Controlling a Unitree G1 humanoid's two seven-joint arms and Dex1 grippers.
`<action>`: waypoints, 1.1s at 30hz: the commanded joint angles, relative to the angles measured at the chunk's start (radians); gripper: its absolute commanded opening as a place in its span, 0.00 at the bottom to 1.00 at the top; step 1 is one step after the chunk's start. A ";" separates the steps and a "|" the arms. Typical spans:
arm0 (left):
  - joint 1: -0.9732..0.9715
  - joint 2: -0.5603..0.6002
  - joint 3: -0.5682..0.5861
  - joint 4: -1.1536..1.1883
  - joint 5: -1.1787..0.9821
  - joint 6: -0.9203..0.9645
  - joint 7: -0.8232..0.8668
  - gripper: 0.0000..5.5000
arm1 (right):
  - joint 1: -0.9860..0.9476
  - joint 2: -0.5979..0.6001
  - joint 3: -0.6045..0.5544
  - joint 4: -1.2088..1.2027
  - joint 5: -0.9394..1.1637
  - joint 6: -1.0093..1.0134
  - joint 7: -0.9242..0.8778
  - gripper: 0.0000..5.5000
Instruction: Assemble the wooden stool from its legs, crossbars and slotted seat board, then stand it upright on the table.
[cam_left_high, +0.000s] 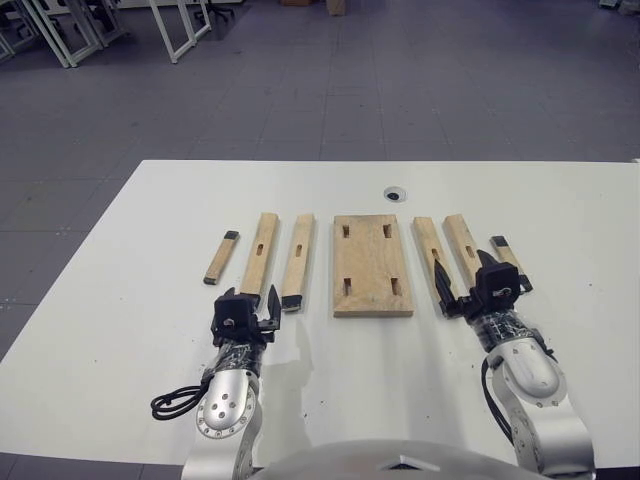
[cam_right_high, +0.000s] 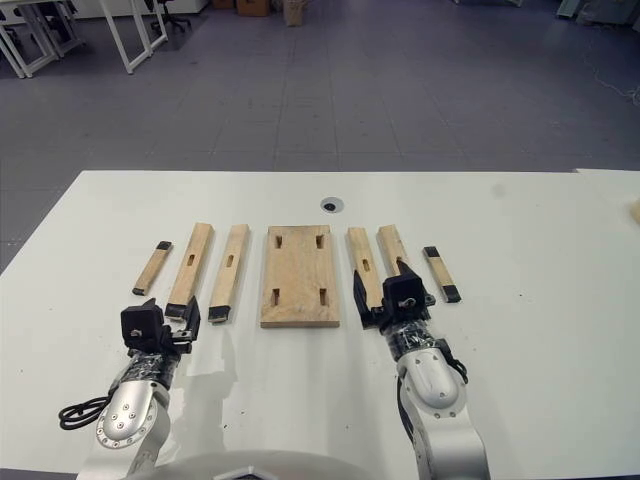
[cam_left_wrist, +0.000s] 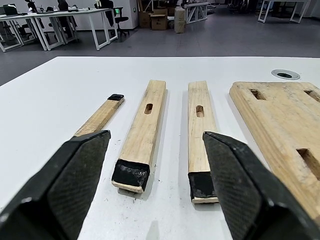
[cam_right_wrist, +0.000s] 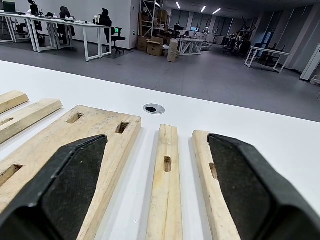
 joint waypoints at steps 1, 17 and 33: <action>0.006 -0.011 0.013 0.019 -0.023 -0.041 -0.010 0.62 | -0.002 0.007 0.006 0.008 -0.008 0.000 -0.008 0.67; -0.032 0.061 0.094 0.042 -0.073 -0.027 -0.095 0.62 | 0.065 0.087 0.059 0.002 -0.032 -0.007 -0.087 0.67; -0.038 0.031 -0.002 -0.015 -0.022 0.041 -0.060 0.62 | 0.057 0.043 -0.035 -0.052 0.001 0.097 -0.042 0.67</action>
